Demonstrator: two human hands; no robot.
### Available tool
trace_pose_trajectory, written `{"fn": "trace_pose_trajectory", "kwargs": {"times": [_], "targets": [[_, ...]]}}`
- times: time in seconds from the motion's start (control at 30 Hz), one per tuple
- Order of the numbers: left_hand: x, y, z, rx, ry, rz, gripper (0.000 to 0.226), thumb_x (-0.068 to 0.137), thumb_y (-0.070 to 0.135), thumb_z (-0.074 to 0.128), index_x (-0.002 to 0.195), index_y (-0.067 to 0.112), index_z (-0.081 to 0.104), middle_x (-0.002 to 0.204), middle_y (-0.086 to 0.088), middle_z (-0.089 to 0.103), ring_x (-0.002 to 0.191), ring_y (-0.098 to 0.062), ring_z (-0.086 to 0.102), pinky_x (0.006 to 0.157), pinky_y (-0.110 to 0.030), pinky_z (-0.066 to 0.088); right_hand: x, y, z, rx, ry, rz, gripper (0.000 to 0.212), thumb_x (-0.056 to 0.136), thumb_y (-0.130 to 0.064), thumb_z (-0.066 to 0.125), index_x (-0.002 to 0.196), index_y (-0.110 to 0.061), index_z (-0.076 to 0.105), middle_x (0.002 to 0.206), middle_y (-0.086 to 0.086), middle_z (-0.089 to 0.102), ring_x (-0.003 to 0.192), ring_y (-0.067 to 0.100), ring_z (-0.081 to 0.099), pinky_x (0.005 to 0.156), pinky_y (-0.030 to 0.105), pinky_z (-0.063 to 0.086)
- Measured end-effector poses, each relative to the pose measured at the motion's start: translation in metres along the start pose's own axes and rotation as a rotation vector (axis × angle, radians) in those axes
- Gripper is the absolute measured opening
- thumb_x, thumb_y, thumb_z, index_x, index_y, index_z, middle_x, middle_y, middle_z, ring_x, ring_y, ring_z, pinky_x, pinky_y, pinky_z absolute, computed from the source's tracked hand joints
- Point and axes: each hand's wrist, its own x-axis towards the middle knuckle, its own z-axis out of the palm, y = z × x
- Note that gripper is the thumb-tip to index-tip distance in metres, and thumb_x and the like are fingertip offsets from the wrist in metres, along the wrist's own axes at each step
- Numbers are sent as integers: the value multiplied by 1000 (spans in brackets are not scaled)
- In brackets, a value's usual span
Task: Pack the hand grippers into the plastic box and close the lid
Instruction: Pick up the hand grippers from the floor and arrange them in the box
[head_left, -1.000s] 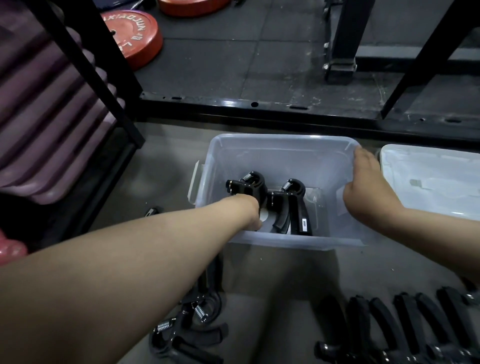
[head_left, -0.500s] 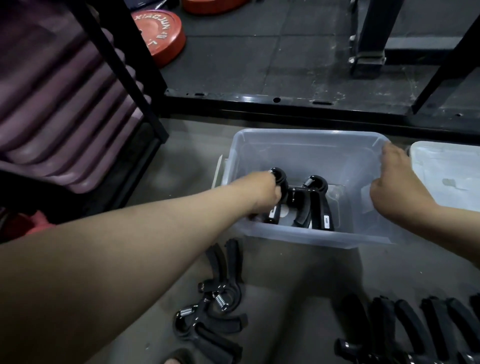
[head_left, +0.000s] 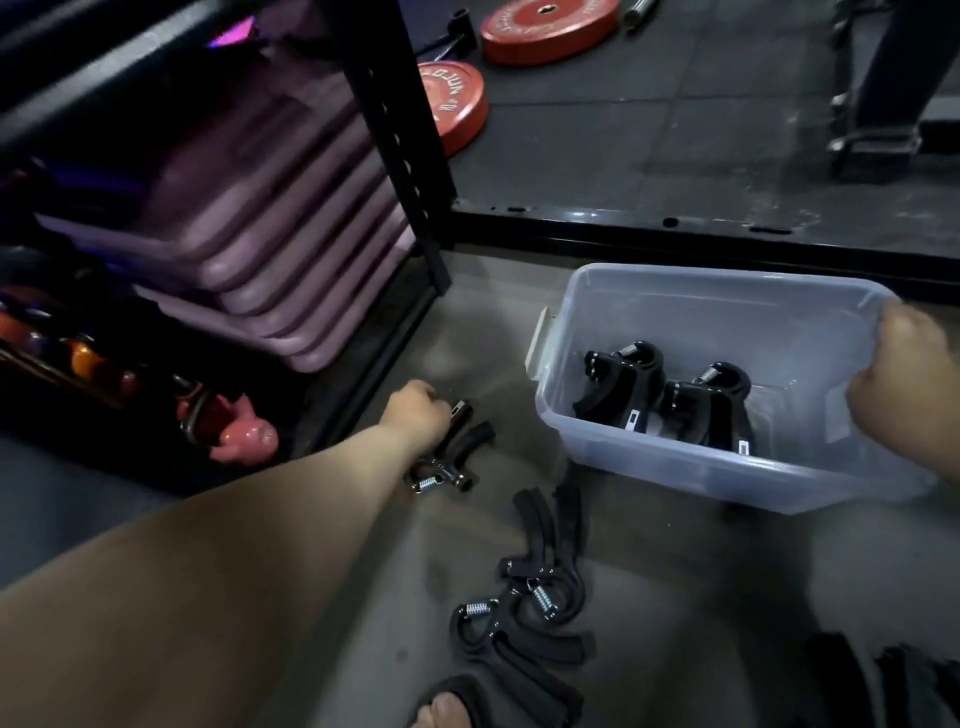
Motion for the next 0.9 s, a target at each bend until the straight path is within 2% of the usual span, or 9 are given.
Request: {"fn": "trace_pose_trajectory", "kwargs": {"times": [0.07,0.13,0.2,0.33,0.47,0.57,0.7,0.83,0.9], "targets": [[0,-13,8,45,-87,-12,38,92,25,55,127,13,60,129,-8,62,120,-25,58,99,-26,42,-4,-9,0,26,-36,27,67,68,-29,56,132,-22,38,135,16,44,106,41,58,91,55,51],[0,-14,15,46,-151,8,34,91,27,58,122,14,63,122,-6,66,112,-25,62,95,-26,46,-21,-36,-15,85,-31,37,64,72,-18,62,131,-17,38,138,19,42,107,44,56,93,53,49],[1,-12,22,36,-191,28,33,90,28,60,120,15,62,117,-7,67,105,-24,63,93,-29,49,-29,-59,-29,113,-9,32,63,74,-12,62,133,-15,39,140,18,41,109,44,55,94,53,49],[8,-9,33,91,-265,30,39,90,31,61,125,15,58,120,-8,62,107,-27,62,93,-31,49,-19,-64,-21,131,-5,-8,65,74,-11,57,136,-16,40,143,13,41,113,41,54,95,53,49],[12,-9,42,206,-216,-13,56,88,36,62,141,24,47,141,-12,38,127,-33,43,108,-37,39,-26,-102,-38,181,-75,-22,71,76,-3,56,142,-14,32,148,13,34,120,42,50,97,54,47],[16,-12,43,300,-211,-47,64,87,38,64,143,25,38,149,-12,24,133,-37,33,109,-42,33,-33,-123,-40,216,-124,-13,72,80,5,46,146,-11,24,153,13,24,126,42,43,103,52,41],[28,-23,51,333,-277,-75,76,79,40,71,141,21,33,138,-16,44,122,-39,50,102,-44,44,-34,-139,-34,134,-155,-24,77,85,3,43,152,-9,8,159,11,9,136,41,34,110,48,32],[33,-33,61,451,-176,-28,81,67,41,78,135,22,39,131,-14,49,120,-37,52,99,-43,47,-31,-148,-28,50,-163,-81,79,86,-1,51,152,2,8,156,22,12,139,40,28,113,47,32],[35,-34,63,481,-172,6,79,66,45,77,133,22,43,126,-14,52,115,-35,56,96,-42,49,-32,-149,-27,34,-184,-55,85,86,-3,50,154,-1,-2,160,17,3,143,35,24,115,41,28]]}}
